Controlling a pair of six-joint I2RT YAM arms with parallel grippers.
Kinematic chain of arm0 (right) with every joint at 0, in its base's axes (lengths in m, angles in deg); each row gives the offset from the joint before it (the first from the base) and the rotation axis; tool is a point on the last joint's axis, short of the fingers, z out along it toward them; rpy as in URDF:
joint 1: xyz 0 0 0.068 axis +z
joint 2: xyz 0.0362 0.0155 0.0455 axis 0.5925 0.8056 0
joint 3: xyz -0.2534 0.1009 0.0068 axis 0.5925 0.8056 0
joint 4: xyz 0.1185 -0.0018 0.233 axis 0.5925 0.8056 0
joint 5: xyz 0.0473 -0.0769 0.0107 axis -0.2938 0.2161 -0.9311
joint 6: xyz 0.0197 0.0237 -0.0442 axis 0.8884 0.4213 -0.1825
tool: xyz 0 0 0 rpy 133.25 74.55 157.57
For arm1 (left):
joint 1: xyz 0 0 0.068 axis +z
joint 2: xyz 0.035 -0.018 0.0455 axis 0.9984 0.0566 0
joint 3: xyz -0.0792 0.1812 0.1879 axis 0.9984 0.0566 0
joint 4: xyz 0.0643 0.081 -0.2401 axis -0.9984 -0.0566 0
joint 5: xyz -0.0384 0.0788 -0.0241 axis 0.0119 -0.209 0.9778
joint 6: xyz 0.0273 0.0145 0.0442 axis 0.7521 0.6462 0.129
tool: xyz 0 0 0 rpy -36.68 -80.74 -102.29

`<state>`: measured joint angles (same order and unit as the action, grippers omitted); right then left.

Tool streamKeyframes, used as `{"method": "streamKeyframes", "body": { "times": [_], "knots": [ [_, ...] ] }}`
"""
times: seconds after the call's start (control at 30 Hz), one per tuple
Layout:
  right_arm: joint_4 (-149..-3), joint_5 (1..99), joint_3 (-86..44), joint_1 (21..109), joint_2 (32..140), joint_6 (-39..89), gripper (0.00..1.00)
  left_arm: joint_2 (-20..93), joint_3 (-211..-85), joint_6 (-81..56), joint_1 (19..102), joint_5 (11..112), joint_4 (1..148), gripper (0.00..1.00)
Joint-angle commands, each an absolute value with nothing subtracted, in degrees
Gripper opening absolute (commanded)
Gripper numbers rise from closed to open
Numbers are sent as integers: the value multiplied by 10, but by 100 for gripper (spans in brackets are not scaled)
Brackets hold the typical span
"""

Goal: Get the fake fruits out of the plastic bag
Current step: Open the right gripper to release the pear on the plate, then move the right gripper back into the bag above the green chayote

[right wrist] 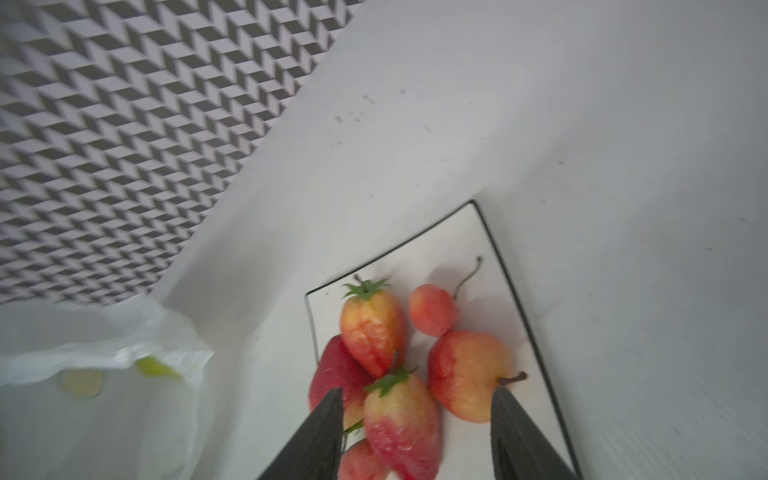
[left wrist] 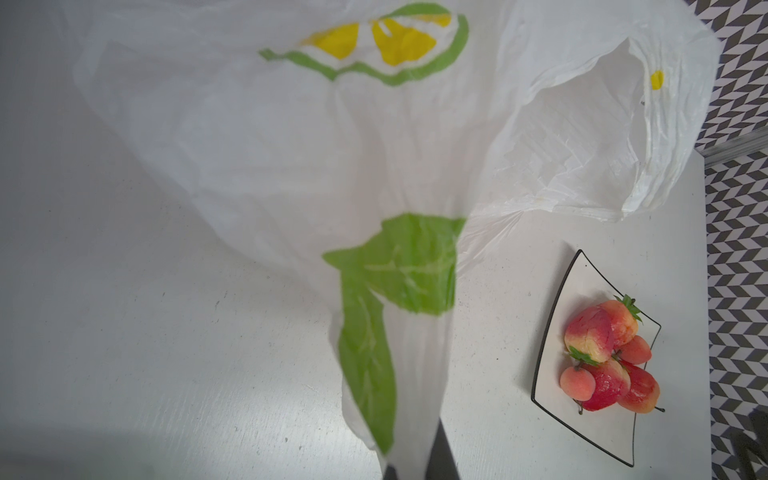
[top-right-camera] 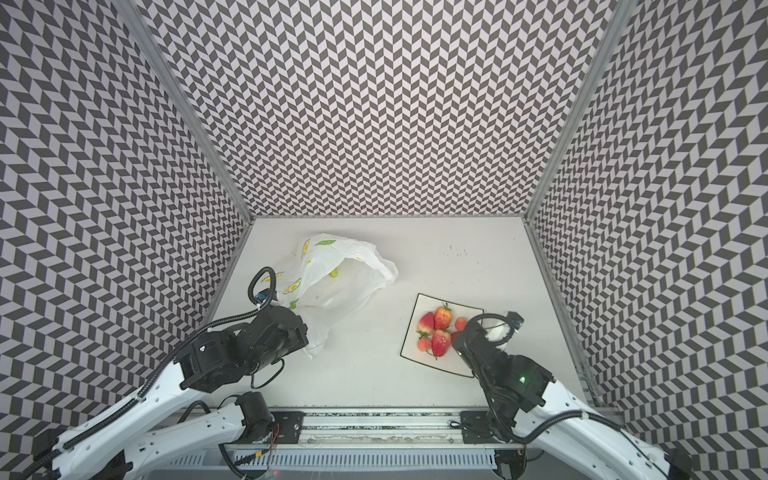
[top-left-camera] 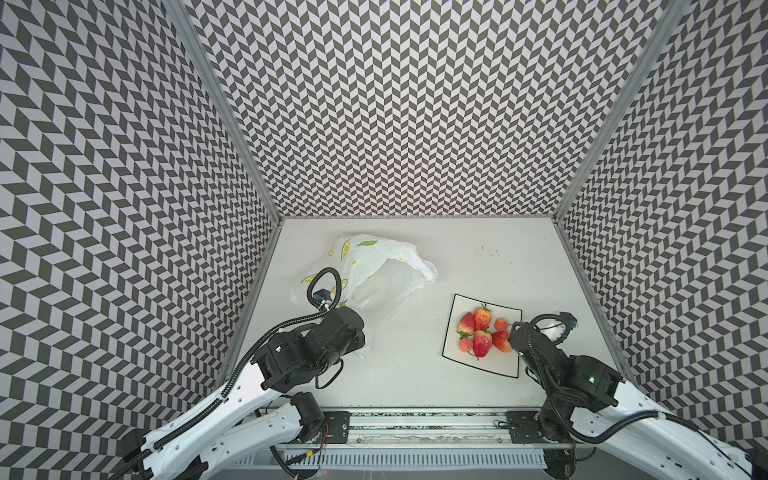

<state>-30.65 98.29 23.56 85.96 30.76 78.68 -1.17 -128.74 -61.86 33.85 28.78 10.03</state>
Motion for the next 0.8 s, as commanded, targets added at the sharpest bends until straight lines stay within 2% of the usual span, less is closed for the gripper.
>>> {"method": "streamKeyframes", "body": {
  "times": [0.0, 0.07, 0.17, 0.3, 0.4, 0.57, 0.77],
  "knots": [
    [-601, 861, 244, 857, 279, 498, 55, -21, -1292, -616, 337, 276, 104, 0],
    [-712, 782, 265, 858, 282, 457, 52, -21, -1292, -617, 337, 274, 105, 0],
    [-792, 690, 259, 859, 351, 430, 50, -21, -1290, -618, 336, 274, 106, 0],
    [-868, 555, 219, 865, 493, 409, 47, -22, -1289, -617, 336, 273, 111, 0],
    [-913, 490, 169, 886, 605, 399, 45, -22, -1292, -614, 337, 273, 110, 0],
    [-986, 445, 98, 919, 770, 445, 42, -22, -1297, -614, 337, 272, 103, 0],
    [-1067, 455, 24, 927, 936, 597, 29, -21, -1306, -618, 337, 266, 94, 0]
  ]
}}
